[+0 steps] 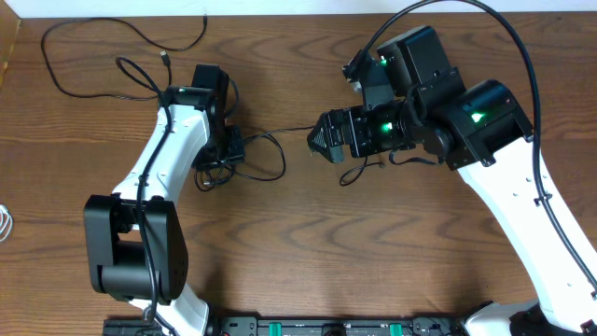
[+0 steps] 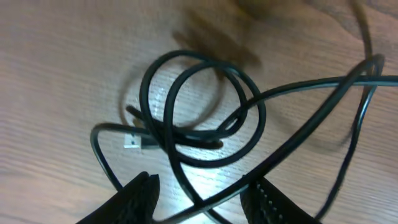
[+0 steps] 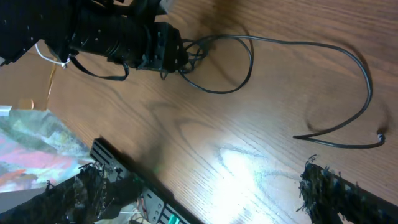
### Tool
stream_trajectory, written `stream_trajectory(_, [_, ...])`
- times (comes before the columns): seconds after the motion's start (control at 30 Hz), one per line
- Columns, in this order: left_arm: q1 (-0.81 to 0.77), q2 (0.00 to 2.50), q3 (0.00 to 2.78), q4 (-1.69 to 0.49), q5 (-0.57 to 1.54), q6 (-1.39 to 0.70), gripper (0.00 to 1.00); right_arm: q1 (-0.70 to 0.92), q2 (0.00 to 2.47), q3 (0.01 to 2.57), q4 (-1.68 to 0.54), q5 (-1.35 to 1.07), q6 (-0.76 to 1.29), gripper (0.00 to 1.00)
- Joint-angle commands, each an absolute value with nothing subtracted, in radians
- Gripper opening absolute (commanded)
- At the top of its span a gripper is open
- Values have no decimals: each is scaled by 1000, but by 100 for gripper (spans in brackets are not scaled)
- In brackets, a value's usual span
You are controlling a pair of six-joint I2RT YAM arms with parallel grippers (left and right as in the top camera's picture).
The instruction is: Untangle cables
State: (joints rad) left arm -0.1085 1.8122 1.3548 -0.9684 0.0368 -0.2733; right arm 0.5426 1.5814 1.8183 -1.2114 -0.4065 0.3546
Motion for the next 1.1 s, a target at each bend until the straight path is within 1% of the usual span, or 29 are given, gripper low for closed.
stream_trajectory(0.0, [-108, 1813, 1350, -963, -7, -210, 34, 545, 1590, 1816, -1212, -391, 343, 99])
stream_trajectory(0.03, [-108, 1813, 1350, -960, -4, -210, 29, 545, 1590, 1816, -1211, -391, 343, 99])
stream_trajectory(0.1, [-108, 1813, 1350, -959, 4, -210, 29, 545, 1590, 1816, -1211, -391, 343, 99])
stream_trajectory(0.17, [-108, 1813, 1350, -958, 11, -210, 30, 545, 1590, 1816, -1211, -391, 343, 99])
stream_trajectory(0.3, [-108, 1813, 1350, -934, 10, -210, 39, 545, 1590, 1816, -1212, -392, 343, 99])
stream_trajectory(0.4, [-108, 1813, 1350, -882, 19, -210, 41, 545, 1590, 1815, -1216, -392, 343, 99])
stream_trajectory(0.6, [-108, 1813, 1350, -813, 56, -209, 41, 545, 1590, 1814, -1231, -393, 343, 99])
stream_trajectory(0.93, [-108, 1880, 1349, -833, 56, -164, 41, 552, 1590, 1812, -1223, -392, 343, 99])
stream_trajectory(0.97, [-108, 1888, 1349, -833, 56, -164, 40, 552, 1590, 1812, -1223, -392, 343, 99])
stream_trajectory(1.0, [-108, 1890, 1349, -831, 56, -165, 36, 552, 1590, 1812, -1223, -392, 343, 99])
stream_trajectory(1.07, [-108, 1885, 1354, -828, 56, -165, 22, 551, 1590, 1812, -1223, -391, 343, 99])
